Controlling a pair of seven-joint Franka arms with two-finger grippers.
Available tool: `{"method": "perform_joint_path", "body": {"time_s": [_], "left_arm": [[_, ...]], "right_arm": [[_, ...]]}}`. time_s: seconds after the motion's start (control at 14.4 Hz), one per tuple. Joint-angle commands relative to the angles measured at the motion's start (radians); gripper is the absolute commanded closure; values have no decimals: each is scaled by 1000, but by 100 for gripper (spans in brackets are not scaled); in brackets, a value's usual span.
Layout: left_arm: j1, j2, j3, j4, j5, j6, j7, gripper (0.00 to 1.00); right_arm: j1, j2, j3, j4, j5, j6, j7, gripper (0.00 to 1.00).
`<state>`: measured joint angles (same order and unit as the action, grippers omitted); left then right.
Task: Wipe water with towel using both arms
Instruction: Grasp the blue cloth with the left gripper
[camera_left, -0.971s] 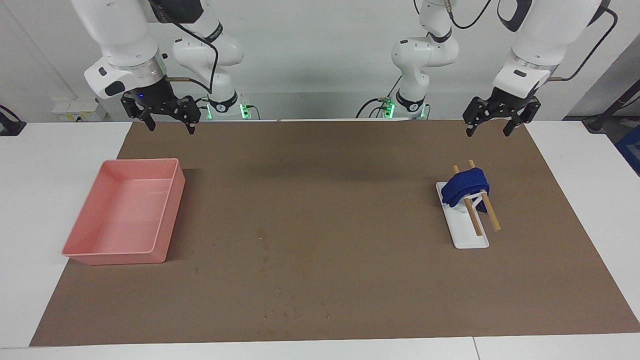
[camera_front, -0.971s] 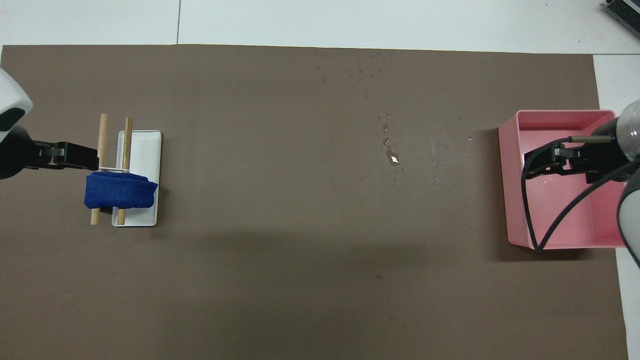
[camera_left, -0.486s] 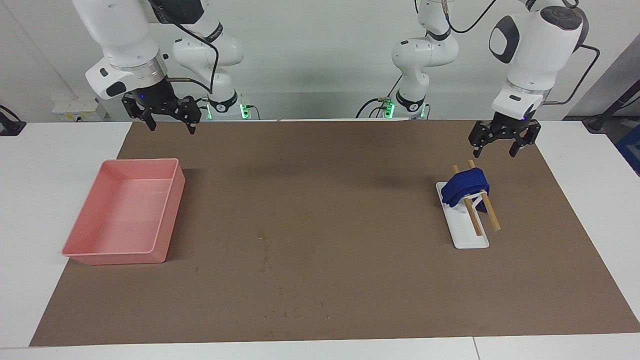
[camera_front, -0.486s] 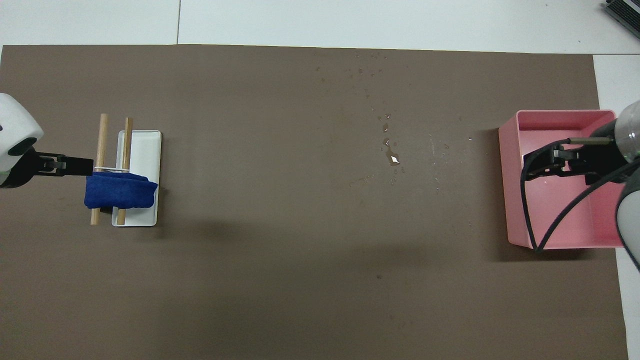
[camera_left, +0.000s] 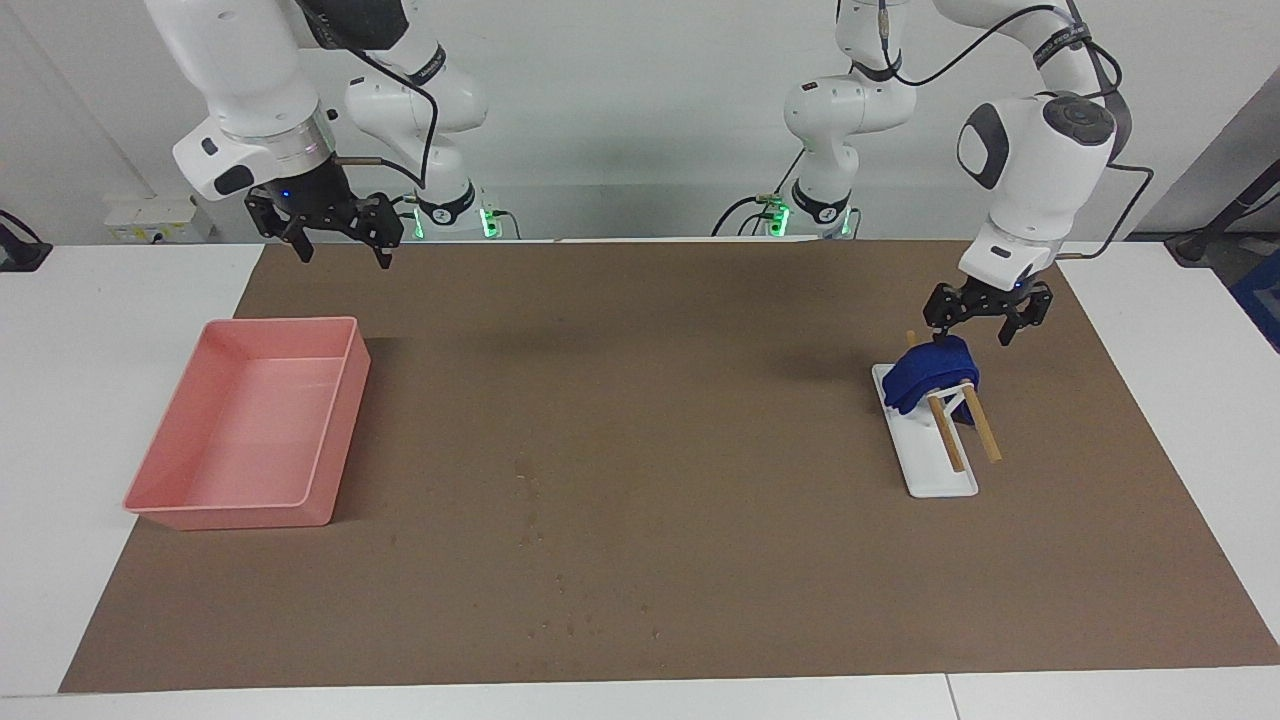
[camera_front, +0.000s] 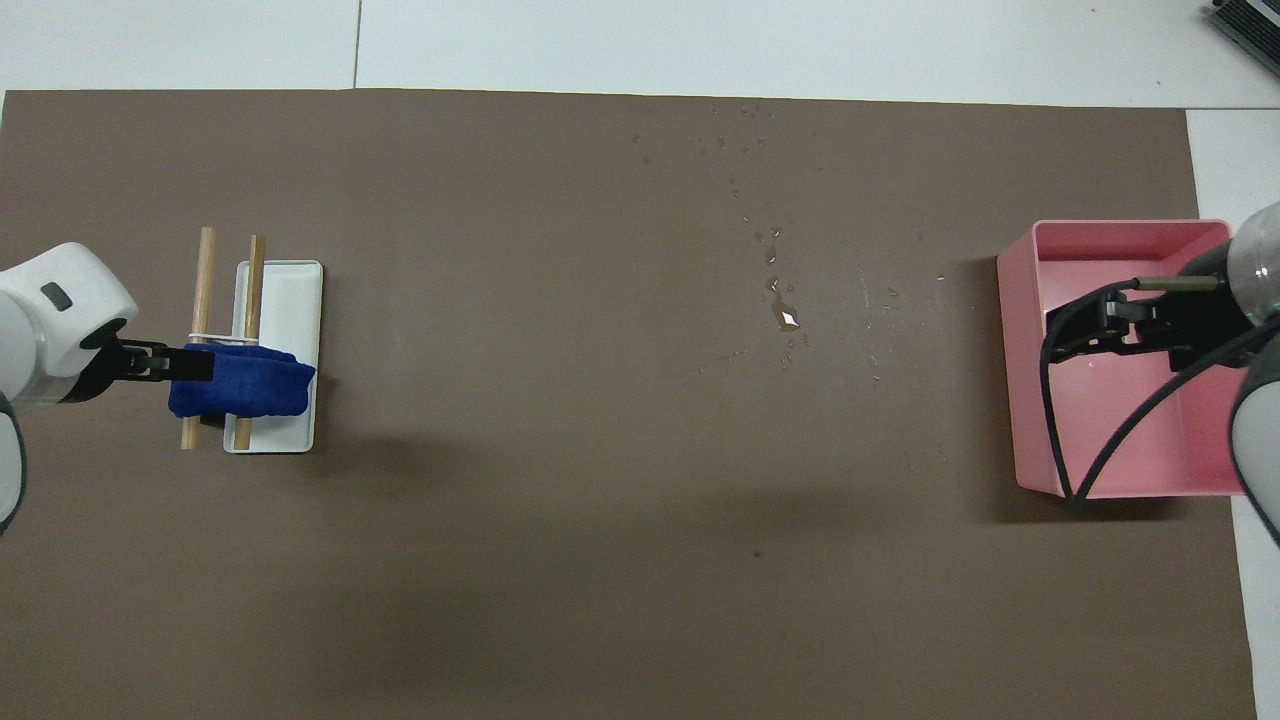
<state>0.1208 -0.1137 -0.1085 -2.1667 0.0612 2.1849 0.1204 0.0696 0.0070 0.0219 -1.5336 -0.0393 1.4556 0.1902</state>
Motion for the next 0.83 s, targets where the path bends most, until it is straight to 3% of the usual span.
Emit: {"method": "perform_joint_path", "body": {"time_s": [0.0,0.28,0.76], "left_arm": [[29,5,-7,-33,19,61,-2,6],[31,22,-7,-68,19,119,-10,15],[16,26,-7,-62,19,110,-59,56]], "right_arm": [[-8,-28,6,-37,9,23,14,0],[-8,-28,6,-39,9,25,12,0],[-8,-32,6,-45,9,26,12,0]]}}
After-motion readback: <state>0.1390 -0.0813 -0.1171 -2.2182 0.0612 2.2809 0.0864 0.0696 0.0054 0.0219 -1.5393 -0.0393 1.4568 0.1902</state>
